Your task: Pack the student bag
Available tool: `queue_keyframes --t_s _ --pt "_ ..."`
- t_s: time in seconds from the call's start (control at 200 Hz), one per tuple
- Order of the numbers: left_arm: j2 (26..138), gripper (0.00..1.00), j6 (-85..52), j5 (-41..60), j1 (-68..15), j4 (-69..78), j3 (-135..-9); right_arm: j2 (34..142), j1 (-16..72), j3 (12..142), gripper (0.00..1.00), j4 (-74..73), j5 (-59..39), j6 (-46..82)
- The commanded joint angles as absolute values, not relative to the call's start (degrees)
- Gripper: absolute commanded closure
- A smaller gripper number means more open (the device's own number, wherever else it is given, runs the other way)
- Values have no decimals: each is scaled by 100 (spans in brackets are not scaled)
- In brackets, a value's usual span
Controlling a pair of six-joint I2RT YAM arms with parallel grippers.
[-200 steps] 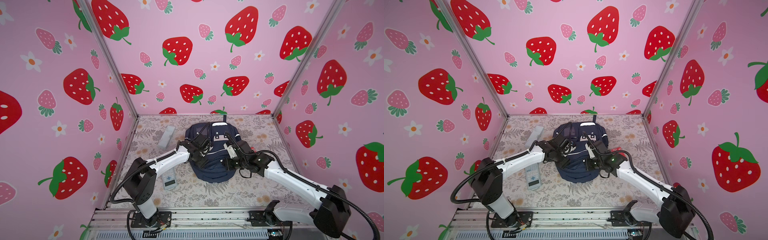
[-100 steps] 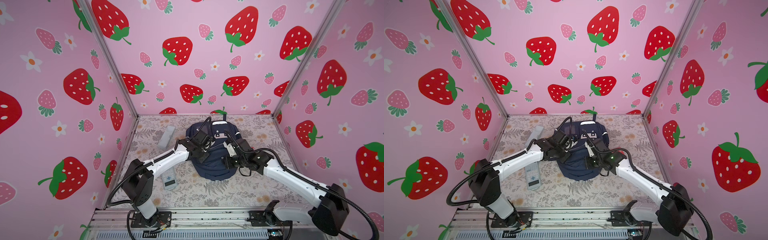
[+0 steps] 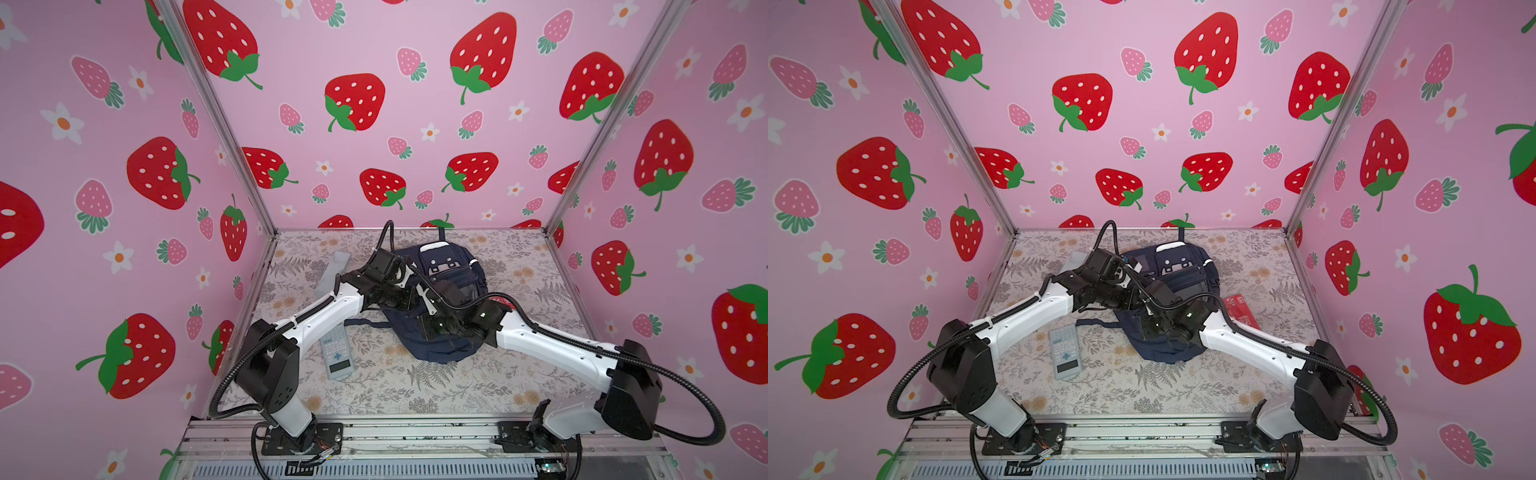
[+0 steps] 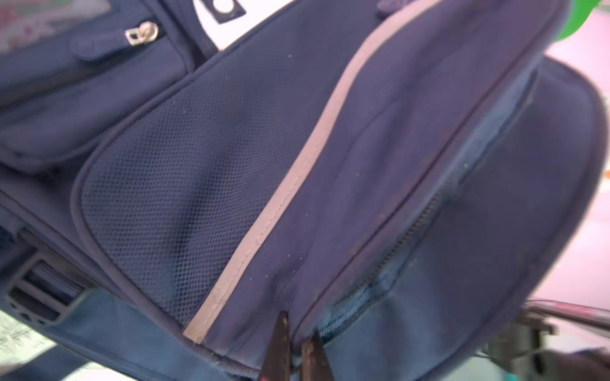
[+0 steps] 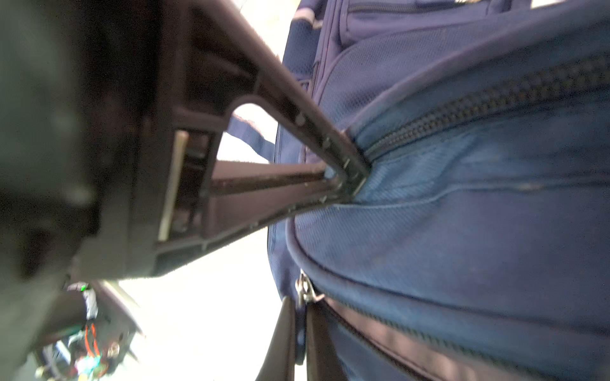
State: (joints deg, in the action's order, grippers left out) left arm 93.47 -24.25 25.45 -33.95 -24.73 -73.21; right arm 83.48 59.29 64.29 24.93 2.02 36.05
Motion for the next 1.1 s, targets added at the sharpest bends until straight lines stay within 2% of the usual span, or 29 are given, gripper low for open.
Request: queue_keyframes --t_s 0.0,0.265,0.45,0.495,0.56,0.59,0.625,0.64,0.71,0.835,0.96,0.995,1.091 --pt "8828 100 -3331 3972 -3527 -611 -7552 8701 6316 6282 100 1970 -120 3636" --pt "8569 100 -3138 3977 -3322 -983 -7397 8499 6464 5509 100 1186 119 4032" --pt "8590 100 -2834 3850 -3393 -1297 -7012 8766 6526 5385 100 696 -44 4252" --pt "8585 100 -2636 3693 -3384 -1520 -6947 8737 6530 5420 92 692 11 4235" --pt "8585 100 -2266 3208 -3353 -2082 -6960 8526 6530 5432 69 773 195 4232" --pt "8585 100 -2084 3017 -3341 -2339 -6989 8390 6530 5432 62 831 283 4234" --pt "8603 96 -1925 2837 -3316 -2621 -7035 8210 6522 5424 57 917 402 4228" --pt "8609 90 -1875 2790 -3303 -2712 -7052 8130 6522 5427 55 965 463 4207" --pt "8635 79 -1629 2698 -3259 -3012 -7105 7709 6516 5399 51 1210 712 4104" --pt "8540 54 -1541 2087 -3250 -3492 -7165 6949 6300 5359 49 1703 834 4061" --pt "8064 15 -1481 1160 -3200 -3614 -7125 6368 5940 5526 40 2106 579 3888" --pt "7951 1 -1391 902 -3146 -3655 -7157 6285 5830 5570 38 2127 482 3799" --pt "7911 1 -1088 62 -2880 -3832 -7304 6403 5484 5745 36 2057 62 3582"
